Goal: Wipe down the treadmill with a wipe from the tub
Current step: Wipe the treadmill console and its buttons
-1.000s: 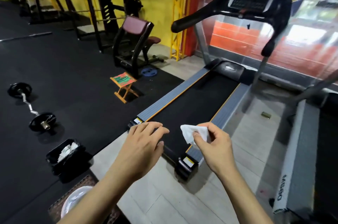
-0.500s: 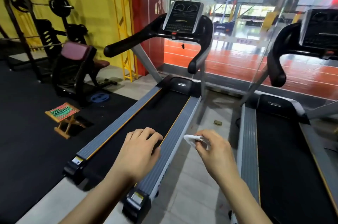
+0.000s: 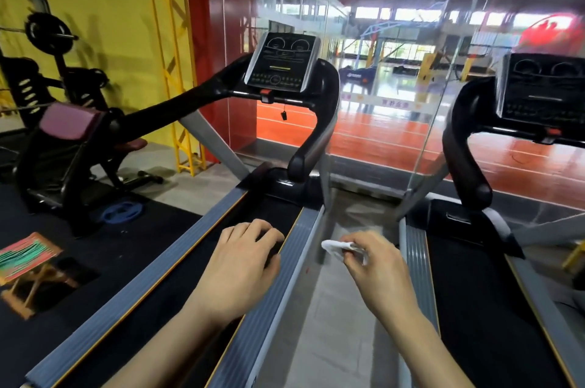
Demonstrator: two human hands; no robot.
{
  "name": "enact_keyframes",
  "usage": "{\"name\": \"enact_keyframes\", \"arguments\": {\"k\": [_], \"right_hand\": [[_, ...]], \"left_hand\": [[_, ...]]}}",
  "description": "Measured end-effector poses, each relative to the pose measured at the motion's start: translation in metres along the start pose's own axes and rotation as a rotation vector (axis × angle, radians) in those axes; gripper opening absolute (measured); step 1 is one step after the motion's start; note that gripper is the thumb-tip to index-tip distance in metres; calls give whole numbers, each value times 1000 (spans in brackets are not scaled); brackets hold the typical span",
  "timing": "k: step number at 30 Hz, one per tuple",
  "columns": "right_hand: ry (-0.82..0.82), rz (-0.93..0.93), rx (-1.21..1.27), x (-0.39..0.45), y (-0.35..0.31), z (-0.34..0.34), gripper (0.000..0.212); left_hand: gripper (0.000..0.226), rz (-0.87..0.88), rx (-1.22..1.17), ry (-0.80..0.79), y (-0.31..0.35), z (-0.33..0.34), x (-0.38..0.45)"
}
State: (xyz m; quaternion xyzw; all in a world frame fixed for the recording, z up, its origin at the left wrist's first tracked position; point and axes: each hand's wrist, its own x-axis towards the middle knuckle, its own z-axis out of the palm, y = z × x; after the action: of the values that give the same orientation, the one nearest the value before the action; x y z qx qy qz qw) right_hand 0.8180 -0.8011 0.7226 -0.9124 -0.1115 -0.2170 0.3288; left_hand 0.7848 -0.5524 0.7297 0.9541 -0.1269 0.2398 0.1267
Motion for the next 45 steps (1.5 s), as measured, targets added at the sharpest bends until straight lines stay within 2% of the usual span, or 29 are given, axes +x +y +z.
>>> {"name": "enact_keyframes", "arguments": {"k": [3,10,13,18,26,33,39,43,45], "right_hand": [[26,0,24,62,24,12,16],[24,-4,60,187,83,34,7],[28,0,97,247,115,49,14],[22,-55,120,363,170,71,12],[13,-144,164,545,239,97,17],[-21,-191,223,671,284,131,20],[-8,-294,143,797,308,162,25],[-19,-333,154,881,316,188,23],[-10,-370,158,912,320,198,23]], "left_hand": [[27,26,6,0,-12,24,66],[30,52,10,-11,-30,79,204],[32,50,25,-6,-40,107,261],[47,47,71,3,-50,155,371],[41,-19,162,37,-70,208,537],[40,-26,208,-21,-99,247,658],[36,-4,268,-66,-150,279,775],[43,-46,309,-78,-191,296,849],[57,-53,328,-56,-208,306,876]]}}
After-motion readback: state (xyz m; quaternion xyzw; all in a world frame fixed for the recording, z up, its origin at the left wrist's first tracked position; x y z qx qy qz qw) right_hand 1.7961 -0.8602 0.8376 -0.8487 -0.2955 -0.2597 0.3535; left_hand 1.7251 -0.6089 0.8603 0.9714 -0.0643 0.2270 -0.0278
